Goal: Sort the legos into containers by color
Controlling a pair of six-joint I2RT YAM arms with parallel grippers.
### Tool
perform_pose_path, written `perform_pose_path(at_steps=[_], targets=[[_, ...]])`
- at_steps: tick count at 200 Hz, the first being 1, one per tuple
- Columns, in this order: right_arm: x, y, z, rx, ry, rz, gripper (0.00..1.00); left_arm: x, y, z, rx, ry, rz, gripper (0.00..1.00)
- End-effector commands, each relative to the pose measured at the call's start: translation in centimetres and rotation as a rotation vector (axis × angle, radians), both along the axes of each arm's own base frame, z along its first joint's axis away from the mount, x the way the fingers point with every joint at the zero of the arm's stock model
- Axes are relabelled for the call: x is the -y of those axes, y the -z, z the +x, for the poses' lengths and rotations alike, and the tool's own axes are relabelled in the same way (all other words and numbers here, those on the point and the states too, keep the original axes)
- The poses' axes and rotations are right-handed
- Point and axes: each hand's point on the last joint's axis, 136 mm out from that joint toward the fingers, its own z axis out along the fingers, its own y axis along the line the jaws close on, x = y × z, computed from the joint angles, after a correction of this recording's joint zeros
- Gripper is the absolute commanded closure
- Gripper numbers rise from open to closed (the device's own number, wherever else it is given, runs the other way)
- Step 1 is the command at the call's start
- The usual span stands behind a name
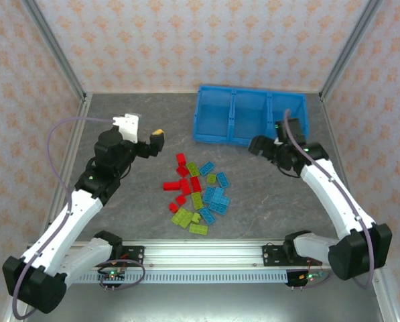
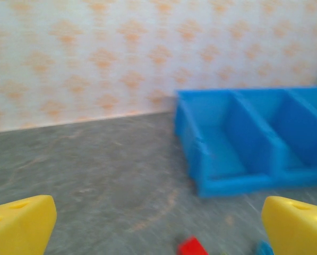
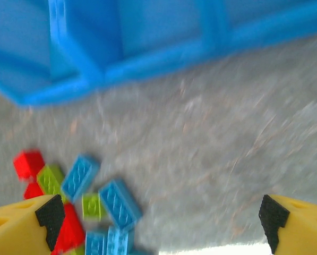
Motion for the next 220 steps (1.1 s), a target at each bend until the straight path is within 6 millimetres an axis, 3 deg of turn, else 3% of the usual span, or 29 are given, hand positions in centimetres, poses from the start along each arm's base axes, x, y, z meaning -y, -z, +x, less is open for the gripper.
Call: perform_pose_path(at_steps=[1, 20, 42, 70, 103, 129, 156, 187, 220], targets=[[-3.3, 2.4, -3.0, -0.164, -0.100, -0.018, 0.04, 4.6, 3.1, -5.8, -0.180, 0.392, 0.137, 0.00], [-5.4, 5.1, -3.3, -0.222, -0.167, -0.074, 0.05, 6.3, 4.8, -9.5, -0.203, 0.635, 0.281, 0.00], [-7.6, 8.0, -3.4, -0.276, -0.273, -0.143, 0.07, 6.6, 7.2, -11.0, -0.198, 0.739, 0.359, 0.00], [-8.7, 11.3, -3.1, -0.337, -0.348, -0.253, 0.08, 6.9, 9.7, -10.7, -0.172, 0.750, 0.370, 0.00], [-10.8, 13.2, -1.7, -0.348, -0.395, -0.258, 0.14, 6.6, 11.3, -9.3, -0.153, 0.693, 0.376, 0.00], [-11.4, 14.6, -0.6, -0.331, -0.394, -0.260, 0.24, 6.3, 12.0, -8.3, -0.139, 0.646, 0.382, 0.00], [-12.1, 16.4, -1.0, -0.391, -0.425, -0.258, 0.33, 6.1, 12.9, -7.7, -0.130, 0.614, 0.388, 0.00], [-11.4, 16.2, -0.6, -0.367, -0.403, -0.296, 0.53, 6.0, 13.0, -7.4, -0.123, 0.596, 0.382, 0.00], [-10.7, 13.0, 0.5, -0.253, -0.350, -0.301, 0.66, 6.4, 13.1, -7.4, -0.120, 0.610, 0.364, 0.00]])
